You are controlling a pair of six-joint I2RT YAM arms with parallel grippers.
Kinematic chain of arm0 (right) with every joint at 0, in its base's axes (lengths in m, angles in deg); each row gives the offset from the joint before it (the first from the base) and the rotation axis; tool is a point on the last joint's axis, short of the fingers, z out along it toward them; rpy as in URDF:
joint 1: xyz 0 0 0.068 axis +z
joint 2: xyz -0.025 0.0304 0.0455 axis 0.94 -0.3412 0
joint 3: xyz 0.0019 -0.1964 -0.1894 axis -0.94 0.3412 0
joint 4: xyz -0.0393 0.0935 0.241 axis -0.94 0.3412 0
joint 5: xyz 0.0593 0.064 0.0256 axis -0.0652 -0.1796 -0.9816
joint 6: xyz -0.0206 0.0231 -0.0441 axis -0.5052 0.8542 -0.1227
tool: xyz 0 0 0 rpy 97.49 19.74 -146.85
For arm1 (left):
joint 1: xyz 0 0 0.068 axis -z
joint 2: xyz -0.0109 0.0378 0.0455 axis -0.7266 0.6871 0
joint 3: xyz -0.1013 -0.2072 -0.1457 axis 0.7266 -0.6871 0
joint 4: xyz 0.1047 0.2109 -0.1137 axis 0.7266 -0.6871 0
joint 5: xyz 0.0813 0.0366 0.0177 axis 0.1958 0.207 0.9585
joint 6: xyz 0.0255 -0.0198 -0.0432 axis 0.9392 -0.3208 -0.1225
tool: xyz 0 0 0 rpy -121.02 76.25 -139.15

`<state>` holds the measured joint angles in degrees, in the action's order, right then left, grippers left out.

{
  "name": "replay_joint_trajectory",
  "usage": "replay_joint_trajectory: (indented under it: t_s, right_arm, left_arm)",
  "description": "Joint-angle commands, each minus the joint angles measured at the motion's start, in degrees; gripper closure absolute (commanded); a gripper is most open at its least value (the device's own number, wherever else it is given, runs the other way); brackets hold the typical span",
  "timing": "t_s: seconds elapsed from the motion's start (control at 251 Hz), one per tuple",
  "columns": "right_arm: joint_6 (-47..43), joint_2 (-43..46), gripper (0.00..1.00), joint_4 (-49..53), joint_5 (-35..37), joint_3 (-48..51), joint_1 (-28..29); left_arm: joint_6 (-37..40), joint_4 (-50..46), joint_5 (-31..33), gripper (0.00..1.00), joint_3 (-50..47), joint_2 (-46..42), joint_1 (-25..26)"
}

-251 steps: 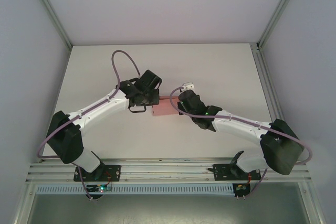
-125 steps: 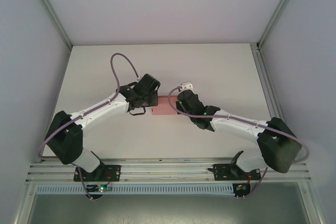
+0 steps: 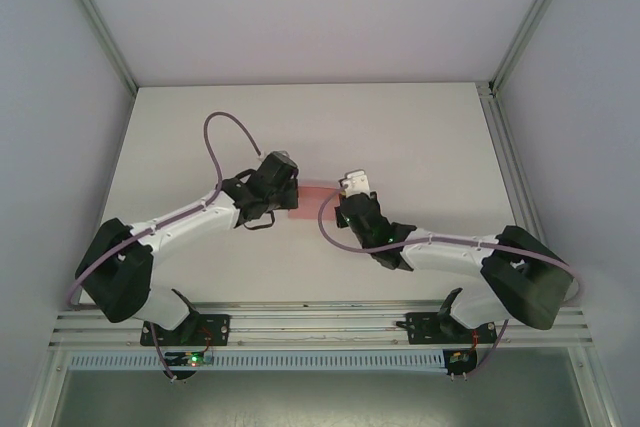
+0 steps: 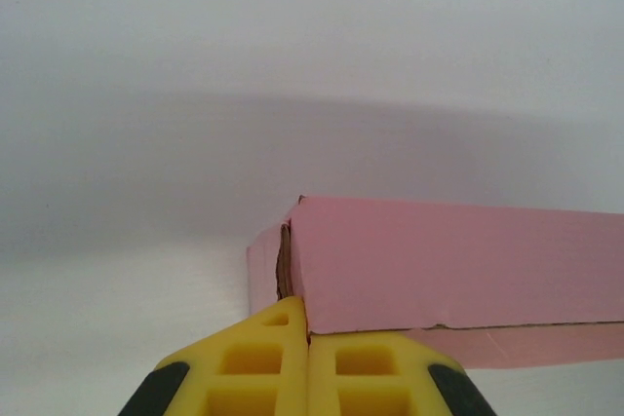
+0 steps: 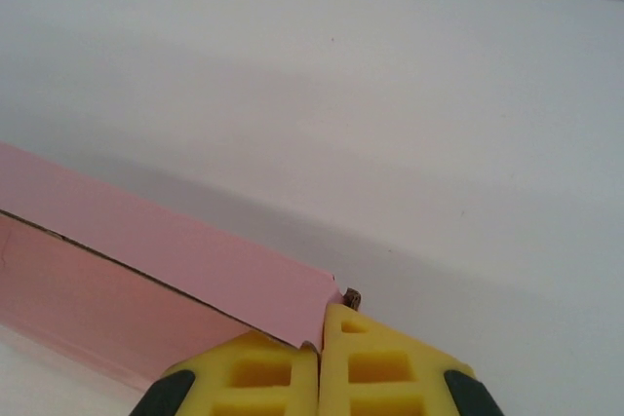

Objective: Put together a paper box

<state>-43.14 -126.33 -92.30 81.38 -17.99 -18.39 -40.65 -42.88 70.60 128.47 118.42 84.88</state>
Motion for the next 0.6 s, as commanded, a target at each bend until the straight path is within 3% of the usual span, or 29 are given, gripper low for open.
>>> replay_joint_trajectory:
  t_s: [0.0,0.164,0.204,0.295,0.335,0.387,0.411,0.523,0.547,0.595]
  right_arm:
    - [1.2,-3.7,1.0,7.5,-8.8,4.7,2.8]
    - [-1.0,0.1,1.0,5.1,-13.5,7.0,3.2]
    - [-0.9,2.0,0.92,5.6,-13.3,6.6,3.1]
    - [-0.6,7.5,0.86,6.7,-15.8,4.7,2.0]
    - [0.1,9.7,0.74,8.3,-17.3,3.0,1.1]
    - [0.6,11.9,0.43,10.3,-18.4,1.0,-0.1]
    - [0.9,12.7,0.34,11.2,-18.3,0.0,-0.5]
    - [3.3,15.1,0.12,13.3,-17.2,-3.0,-2.4]
    - [3.7,15.3,0.03,13.3,-16.8,-3.4,-2.7]
    - [4.1,15.4,0.02,13.0,-16.6,-4.1,-3.3]
  left_arm:
    - [0.4,-9.9,-4.8,1.0,-6.8,4.5,1.0]
    - [1.0,-8.6,-4.1,1.0,-7.6,1.3,1.1]
    - [1.4,-7.8,-4.0,1.0,-7.9,1.0,1.2]
    - [1.9,-5.8,-4.4,1.0,-8.9,0.7,1.7]
    - [2.3,-4.9,-4.6,1.0,-9.1,0.9,1.9]
    - [2.4,-4.4,-4.0,1.0,-9.0,1.1,2.2]
    - [2.6,-4.2,-3.8,1.0,-8.9,1.2,2.4]
    - [3.4,-3.6,-2.8,1.0,-8.9,1.1,3.1]
    - [3.3,-3.5,-2.6,1.0,-8.9,1.0,3.2]
    - [3.8,-3.4,-2.4,1.0,-9.0,0.7,3.4]
